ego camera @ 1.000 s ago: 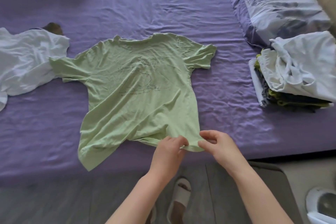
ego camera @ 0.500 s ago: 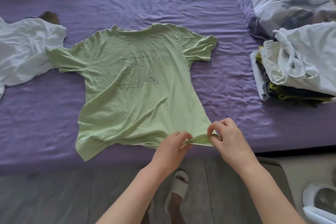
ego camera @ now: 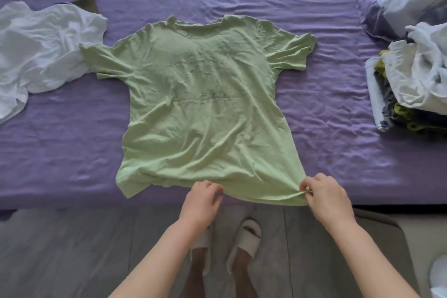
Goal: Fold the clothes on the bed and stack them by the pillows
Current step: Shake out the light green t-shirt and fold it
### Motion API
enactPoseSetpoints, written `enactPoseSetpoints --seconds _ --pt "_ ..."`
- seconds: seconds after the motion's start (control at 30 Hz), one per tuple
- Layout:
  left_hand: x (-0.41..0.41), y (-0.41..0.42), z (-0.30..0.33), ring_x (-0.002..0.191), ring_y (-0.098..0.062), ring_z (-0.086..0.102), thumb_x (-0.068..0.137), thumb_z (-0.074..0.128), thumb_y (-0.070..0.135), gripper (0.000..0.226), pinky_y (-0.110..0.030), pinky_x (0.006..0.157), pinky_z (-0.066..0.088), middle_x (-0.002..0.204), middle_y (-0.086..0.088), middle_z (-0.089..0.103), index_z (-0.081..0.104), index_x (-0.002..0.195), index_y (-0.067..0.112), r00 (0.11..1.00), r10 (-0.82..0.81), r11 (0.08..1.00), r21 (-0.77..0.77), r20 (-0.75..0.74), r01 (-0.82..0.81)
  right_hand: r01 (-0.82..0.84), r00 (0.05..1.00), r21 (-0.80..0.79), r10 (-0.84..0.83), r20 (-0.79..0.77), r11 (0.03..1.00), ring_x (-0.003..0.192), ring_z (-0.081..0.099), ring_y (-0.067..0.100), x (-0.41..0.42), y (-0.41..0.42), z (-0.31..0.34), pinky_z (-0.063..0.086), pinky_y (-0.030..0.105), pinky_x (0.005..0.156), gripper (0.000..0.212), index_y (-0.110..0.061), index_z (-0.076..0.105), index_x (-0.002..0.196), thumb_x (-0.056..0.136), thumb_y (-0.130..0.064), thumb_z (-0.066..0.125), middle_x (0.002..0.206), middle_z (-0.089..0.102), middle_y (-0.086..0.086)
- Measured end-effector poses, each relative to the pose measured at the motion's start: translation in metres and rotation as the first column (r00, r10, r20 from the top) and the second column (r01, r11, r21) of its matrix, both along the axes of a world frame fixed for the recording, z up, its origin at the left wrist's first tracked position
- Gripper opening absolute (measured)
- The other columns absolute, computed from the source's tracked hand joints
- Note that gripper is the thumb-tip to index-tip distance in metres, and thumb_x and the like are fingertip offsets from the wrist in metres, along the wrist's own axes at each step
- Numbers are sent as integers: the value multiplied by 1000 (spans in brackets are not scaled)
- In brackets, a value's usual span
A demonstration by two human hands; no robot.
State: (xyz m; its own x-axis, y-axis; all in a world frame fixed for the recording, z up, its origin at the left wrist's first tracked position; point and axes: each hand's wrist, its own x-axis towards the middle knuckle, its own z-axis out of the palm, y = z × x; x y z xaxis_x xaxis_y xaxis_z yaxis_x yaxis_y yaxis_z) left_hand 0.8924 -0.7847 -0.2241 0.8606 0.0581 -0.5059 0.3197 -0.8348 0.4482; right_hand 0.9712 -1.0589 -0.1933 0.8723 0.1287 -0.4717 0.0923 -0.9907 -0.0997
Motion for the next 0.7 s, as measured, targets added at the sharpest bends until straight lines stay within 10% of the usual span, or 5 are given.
enactPoseSetpoints --seconds 0.1,0.3,0.5,0.7 --pt "-7 25 -5 118 -18 44 92 54 22 30 -33 95 39 121 6 58 63 120 27 1000 17 998 62 13 -17 -84 994 -13 85 74 996 114 47 24 -7 16 -5 39 36 88 20 -27 70 104 86 -23 64 118 59 -4" --pt "0 46 -19 120 -14 43 92 53 24 31 -26 90 35 122 10 57 62 121 32 995 -91 990 115 34 86 -39 989 581 115 -96 813 97 61 21 -24 104 -29 46 31 89 16 -16 75 94 80 -9 71 100 70 -1" --pt "12 70 -53 123 -18 35 83 59 36 49 -31 89 30 132 6 42 47 131 35 969 -243 928 300 48 219 -306 952 252 292 93 918 103 57 32 -38 158 -77 47 42 80 55 -19 65 112 61 -29 82 115 61 7" --pt "19 76 -58 122 -21 36 84 58 41 43 -33 88 27 129 5 45 51 126 34 940 -319 904 336 121 264 -222 975 445 187 120 868 90 62 26 -22 144 -73 49 37 78 16 -12 71 99 84 -10 66 94 70 4"
